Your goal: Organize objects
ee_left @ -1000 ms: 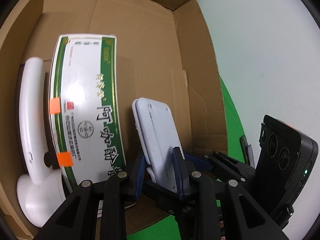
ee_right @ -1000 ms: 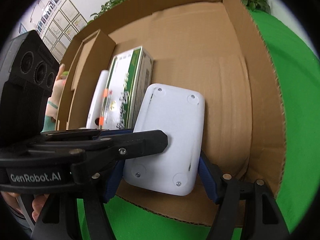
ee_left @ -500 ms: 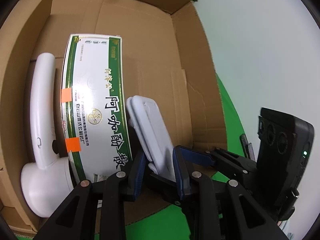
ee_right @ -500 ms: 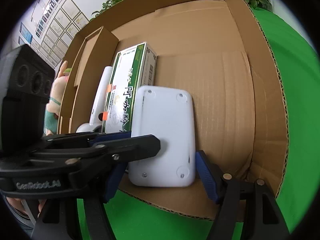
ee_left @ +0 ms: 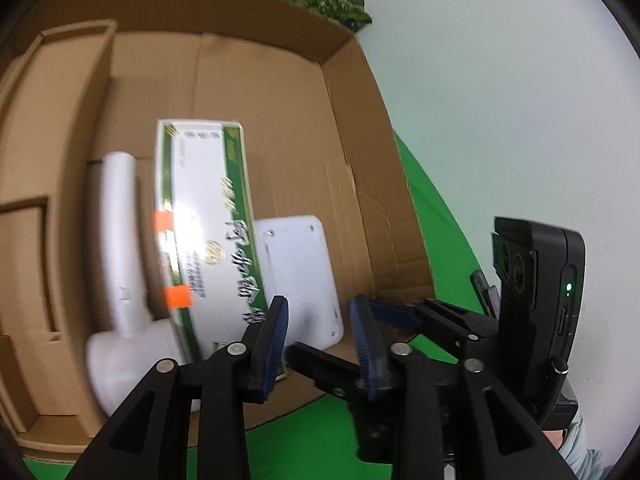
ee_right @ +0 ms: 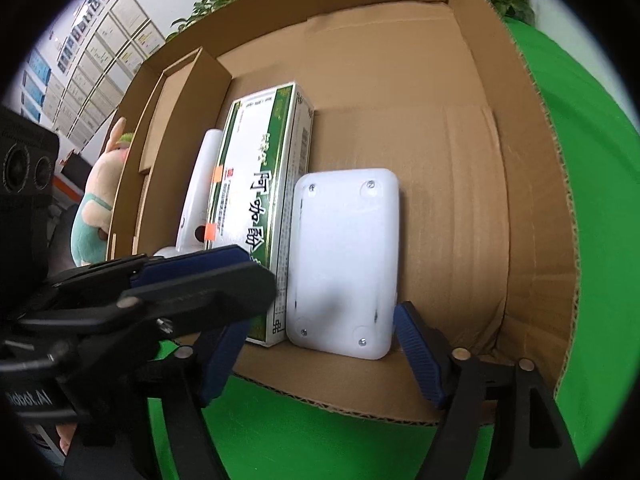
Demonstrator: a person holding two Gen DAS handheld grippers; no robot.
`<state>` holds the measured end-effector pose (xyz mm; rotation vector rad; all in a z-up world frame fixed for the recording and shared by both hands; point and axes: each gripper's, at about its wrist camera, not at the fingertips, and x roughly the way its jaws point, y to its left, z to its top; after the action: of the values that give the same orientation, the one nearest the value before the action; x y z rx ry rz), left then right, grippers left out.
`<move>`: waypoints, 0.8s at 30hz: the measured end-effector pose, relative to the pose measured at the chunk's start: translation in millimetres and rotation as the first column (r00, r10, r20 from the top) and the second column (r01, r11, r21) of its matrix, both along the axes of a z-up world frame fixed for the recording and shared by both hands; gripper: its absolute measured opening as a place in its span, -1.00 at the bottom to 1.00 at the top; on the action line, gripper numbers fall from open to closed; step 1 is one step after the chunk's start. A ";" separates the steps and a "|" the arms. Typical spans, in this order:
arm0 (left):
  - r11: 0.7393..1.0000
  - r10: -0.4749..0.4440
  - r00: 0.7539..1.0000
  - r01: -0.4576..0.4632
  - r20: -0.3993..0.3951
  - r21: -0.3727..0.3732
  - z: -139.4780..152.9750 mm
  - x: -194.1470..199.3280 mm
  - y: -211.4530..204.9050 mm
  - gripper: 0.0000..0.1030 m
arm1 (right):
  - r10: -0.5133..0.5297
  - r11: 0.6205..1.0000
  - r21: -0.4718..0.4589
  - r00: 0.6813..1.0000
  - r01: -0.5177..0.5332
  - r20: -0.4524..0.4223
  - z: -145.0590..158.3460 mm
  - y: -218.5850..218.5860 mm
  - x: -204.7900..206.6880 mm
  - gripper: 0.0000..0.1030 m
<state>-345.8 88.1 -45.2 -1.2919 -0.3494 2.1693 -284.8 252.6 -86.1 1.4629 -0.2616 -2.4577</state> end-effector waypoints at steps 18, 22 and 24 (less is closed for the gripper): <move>0.798 0.327 0.730 -0.553 -0.600 -0.239 2.5 112.4 -136.8 0.99 | -0.097 0.961 0.190 0.888 0.201 -0.449 1.7 -73.3 32.3 0.99; 0.747 0.353 0.713 -0.604 -0.605 -0.276 -27.6 80.6 -122.8 0.99 | -0.163 0.942 0.181 0.856 0.284 -0.491 1.5 -71.1 34.0 0.99; 0.736 0.338 0.705 -0.611 -0.623 -0.292 -40.9 71.3 -118.0 0.99 | -0.169 0.933 0.195 0.848 0.302 -0.502 0.3 -72.3 37.1 0.99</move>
<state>-274.4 -29.9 -86.1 -0.7860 0.1142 3.1231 -247.8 180.3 -85.7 0.8878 -0.0045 -3.0605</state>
